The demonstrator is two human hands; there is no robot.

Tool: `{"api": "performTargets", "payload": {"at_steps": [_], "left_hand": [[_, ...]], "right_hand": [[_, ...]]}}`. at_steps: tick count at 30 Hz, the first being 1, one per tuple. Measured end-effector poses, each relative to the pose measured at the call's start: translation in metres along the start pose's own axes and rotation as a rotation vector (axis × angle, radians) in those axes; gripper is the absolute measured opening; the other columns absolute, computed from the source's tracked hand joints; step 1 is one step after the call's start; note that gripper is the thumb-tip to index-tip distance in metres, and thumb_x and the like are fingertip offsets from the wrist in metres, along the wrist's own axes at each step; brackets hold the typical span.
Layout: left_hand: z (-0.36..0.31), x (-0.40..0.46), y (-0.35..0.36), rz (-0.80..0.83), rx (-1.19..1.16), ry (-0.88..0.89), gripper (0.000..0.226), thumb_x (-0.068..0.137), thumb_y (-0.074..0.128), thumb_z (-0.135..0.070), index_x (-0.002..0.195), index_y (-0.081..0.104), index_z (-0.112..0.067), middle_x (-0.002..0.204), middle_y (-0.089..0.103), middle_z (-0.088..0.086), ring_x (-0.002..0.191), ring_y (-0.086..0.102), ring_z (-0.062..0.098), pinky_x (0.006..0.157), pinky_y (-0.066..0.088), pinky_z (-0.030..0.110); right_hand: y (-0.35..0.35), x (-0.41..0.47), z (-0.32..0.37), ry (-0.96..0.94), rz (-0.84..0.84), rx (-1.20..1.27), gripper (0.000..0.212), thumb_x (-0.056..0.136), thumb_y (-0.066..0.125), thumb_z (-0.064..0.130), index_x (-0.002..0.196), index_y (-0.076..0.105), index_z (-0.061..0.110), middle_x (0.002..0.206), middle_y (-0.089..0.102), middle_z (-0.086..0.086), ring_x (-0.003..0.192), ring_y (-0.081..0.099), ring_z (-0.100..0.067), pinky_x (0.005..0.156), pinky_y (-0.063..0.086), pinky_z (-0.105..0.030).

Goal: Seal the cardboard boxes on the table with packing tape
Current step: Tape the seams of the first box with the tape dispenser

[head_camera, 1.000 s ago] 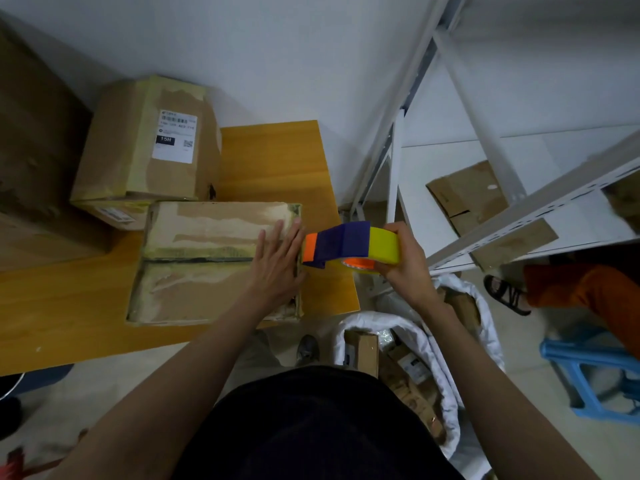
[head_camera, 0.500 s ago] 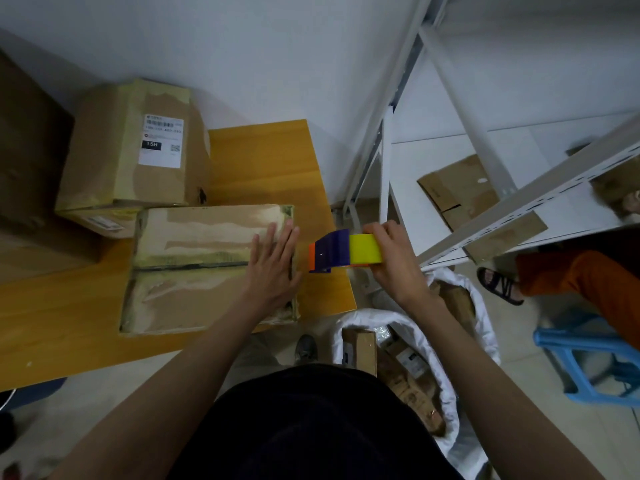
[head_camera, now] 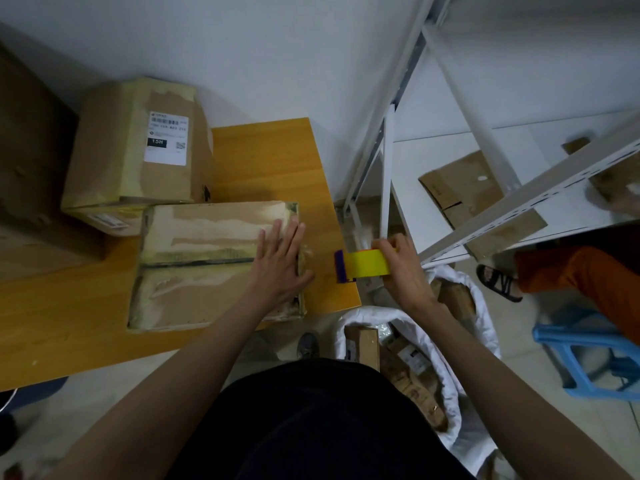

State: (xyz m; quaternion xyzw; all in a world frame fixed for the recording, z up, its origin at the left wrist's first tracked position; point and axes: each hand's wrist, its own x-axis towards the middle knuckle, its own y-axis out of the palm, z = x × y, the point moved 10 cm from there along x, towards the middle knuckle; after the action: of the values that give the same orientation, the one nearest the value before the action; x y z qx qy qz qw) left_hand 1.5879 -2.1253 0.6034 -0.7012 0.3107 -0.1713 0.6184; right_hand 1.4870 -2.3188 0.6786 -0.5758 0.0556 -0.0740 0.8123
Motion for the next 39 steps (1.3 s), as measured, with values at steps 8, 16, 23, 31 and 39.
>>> {"api": "performTargets", "payload": {"at_steps": [8, 16, 23, 31, 39], "left_hand": [[-0.017, 0.003, -0.02, -0.037, -0.108, -0.136, 0.058, 0.098, 0.025, -0.019, 0.155, 0.027, -0.016, 0.168, 0.003, 0.006, 0.154, -0.006, 0.034, 0.123, -0.001, 0.056], [-0.009, 0.001, -0.028, -0.051, -0.321, -0.146, 0.072, 0.095, 0.058, -0.037, 0.156, 0.024, -0.02, 0.167, 0.011, -0.001, 0.155, 0.0, 0.024, 0.125, 0.002, 0.049], [0.07, -0.063, -0.057, -0.244, -0.278, -0.218, 0.027, 0.095, 0.063, -0.032, 0.118, 0.064, -0.017, 0.124, 0.059, 0.004, 0.118, 0.053, 0.028, 0.1, 0.038, 0.041], [0.124, -0.132, -0.057, -0.149, -0.002, -0.295, 0.029, 0.098, 0.044, -0.033, 0.101, 0.069, -0.018, 0.102, 0.06, 0.004, 0.093, 0.057, 0.03, 0.084, 0.04, 0.043], [0.132, -0.121, -0.049, -0.039, 0.016, -0.361, 0.039, 0.104, 0.04, -0.039, 0.139, 0.051, -0.025, 0.115, 0.05, 0.008, 0.102, 0.049, 0.029, 0.086, 0.038, 0.042]], "right_hand": [[-0.021, -0.005, -0.008, 0.224, -0.165, 0.366, 0.052, 0.078, 0.077, 0.025, 0.124, 0.054, 0.014, 0.116, 0.047, -0.013, 0.107, 0.036, -0.017, 0.081, 0.035, -0.034], [-0.039, -0.004, 0.003, 0.323, -0.276, 0.507, 0.08, 0.063, 0.074, 0.058, 0.123, 0.054, 0.01, 0.114, 0.05, -0.008, 0.105, 0.041, -0.014, 0.08, 0.034, -0.029], [-0.038, 0.017, 0.033, 0.313, -0.364, 0.705, 0.05, 0.071, 0.073, 0.029, 0.115, 0.054, 0.017, 0.108, 0.06, -0.006, 0.1, 0.058, -0.025, 0.072, 0.048, -0.039], [-0.006, 0.061, 0.115, 0.174, -0.223, 0.946, 0.054, 0.067, 0.065, 0.043, 0.112, 0.055, 0.014, 0.106, 0.061, -0.011, 0.095, 0.058, -0.027, 0.073, 0.047, -0.034], [0.02, 0.077, 0.125, 0.188, -0.18, 0.866, 0.044, 0.071, 0.061, 0.005, 0.114, 0.054, 0.012, 0.106, 0.054, -0.006, 0.097, 0.052, -0.022, 0.073, 0.042, -0.035]]}}
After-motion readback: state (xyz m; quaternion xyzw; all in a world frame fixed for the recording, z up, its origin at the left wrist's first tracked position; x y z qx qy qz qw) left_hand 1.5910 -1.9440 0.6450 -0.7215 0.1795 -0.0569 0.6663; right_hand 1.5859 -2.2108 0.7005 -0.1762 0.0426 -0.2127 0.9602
